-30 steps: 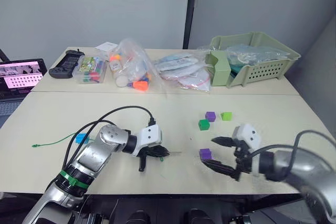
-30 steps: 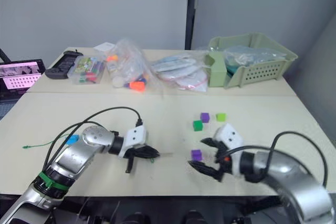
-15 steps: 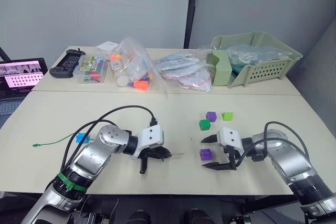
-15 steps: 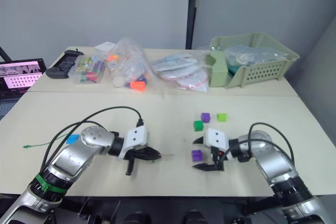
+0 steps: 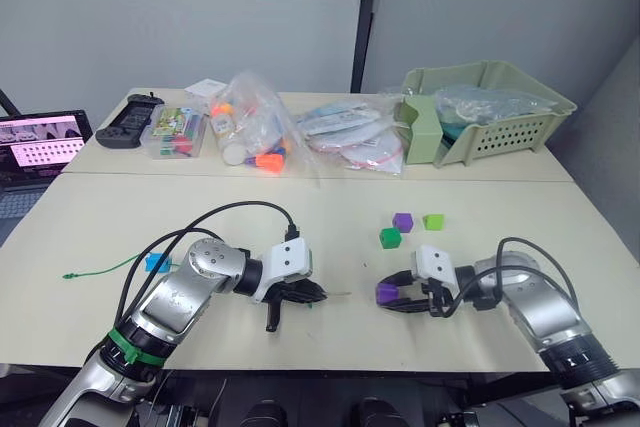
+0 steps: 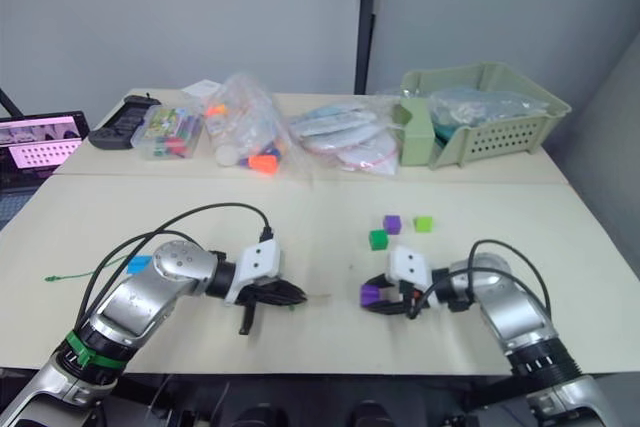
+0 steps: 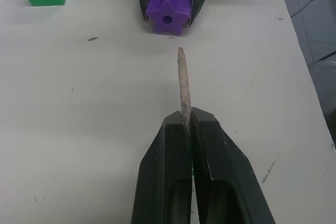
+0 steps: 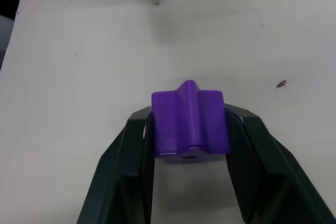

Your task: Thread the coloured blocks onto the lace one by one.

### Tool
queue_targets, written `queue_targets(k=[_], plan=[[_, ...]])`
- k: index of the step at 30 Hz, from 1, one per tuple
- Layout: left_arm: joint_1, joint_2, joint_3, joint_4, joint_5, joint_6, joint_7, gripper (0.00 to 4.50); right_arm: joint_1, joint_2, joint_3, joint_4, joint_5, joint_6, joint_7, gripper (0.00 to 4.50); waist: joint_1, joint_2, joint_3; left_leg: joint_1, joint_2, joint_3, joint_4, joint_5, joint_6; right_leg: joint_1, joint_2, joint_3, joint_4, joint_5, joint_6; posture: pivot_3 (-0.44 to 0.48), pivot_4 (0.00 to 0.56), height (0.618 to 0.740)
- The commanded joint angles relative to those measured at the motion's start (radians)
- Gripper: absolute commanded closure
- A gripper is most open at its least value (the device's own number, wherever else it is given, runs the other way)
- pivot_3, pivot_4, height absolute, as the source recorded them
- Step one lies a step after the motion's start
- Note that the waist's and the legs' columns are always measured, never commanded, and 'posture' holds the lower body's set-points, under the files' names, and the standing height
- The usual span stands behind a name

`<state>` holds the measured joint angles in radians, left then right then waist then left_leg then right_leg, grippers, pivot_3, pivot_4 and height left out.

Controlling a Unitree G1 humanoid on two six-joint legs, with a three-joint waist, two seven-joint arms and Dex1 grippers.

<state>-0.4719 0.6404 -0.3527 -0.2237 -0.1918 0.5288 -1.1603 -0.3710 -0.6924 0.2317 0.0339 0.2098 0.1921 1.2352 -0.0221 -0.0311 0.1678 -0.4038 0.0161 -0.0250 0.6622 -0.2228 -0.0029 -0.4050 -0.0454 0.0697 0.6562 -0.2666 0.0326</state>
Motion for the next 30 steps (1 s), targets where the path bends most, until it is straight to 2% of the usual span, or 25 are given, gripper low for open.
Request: queue_targets(k=[1, 5, 15, 19, 30], plan=[[-0.035, 0.003, 0.001, -0.031, 0.002, 0.010, 0.007, 4.50, -0.025, 0.029, -0.007, -0.137, 0.037, 0.130, -0.054, 3.13, 0.001, 0.000, 0.000, 0.000, 0.000, 0.000, 0.000, 0.000, 0.000, 0.000, 0.000, 0.000, 0.000, 0.000, 0.000, 0.000, 0.150, 0.740], [-0.049, 0.017, -0.014, -0.044, 0.016, 0.029, 0.009, 4.50, -0.035, 0.043, 0.050, -0.216, -0.007, 0.242, -0.097, 3.13, 0.004, 0.000, 0.000, 0.000, 0.000, 0.000, 0.001, 0.000, 0.000, 0.000, 0.000, 0.000, 0.001, 0.000, 0.000, 0.000, 0.150, 0.740], [-0.088, 0.072, -0.084, -0.081, 0.074, 0.106, 0.000, 4.50, -0.038, 0.035, 0.102, -0.175, -0.060, 0.224, -0.115, 3.13, 0.006, 0.000, 0.000, 0.000, 0.000, 0.000, 0.001, 0.000, 0.000, 0.000, 0.000, 0.000, 0.000, 0.000, 0.000, 0.000, 0.150, 0.740], [-0.132, 0.046, -0.116, -0.114, 0.074, 0.232, 0.032, 4.50, -0.039, 0.027, 0.120, -0.166, -0.078, 0.217, -0.111, 3.13, 0.005, 0.000, 0.000, 0.000, 0.000, 0.000, 0.001, 0.000, 0.000, 0.000, 0.001, 0.000, 0.001, 0.000, 0.000, 0.000, 0.150, 0.740], [-0.171, 0.043, -0.161, -0.106, 0.085, 0.263, 0.049, 4.50, -0.045, 0.033, 0.129, -0.175, -0.088, 0.220, -0.107, 3.13, 0.006, 0.000, 0.000, 0.000, 0.000, 0.000, 0.001, 0.000, 0.000, 0.000, 0.001, 0.000, 0.001, 0.000, 0.000, 0.000, 0.150, 0.740]])
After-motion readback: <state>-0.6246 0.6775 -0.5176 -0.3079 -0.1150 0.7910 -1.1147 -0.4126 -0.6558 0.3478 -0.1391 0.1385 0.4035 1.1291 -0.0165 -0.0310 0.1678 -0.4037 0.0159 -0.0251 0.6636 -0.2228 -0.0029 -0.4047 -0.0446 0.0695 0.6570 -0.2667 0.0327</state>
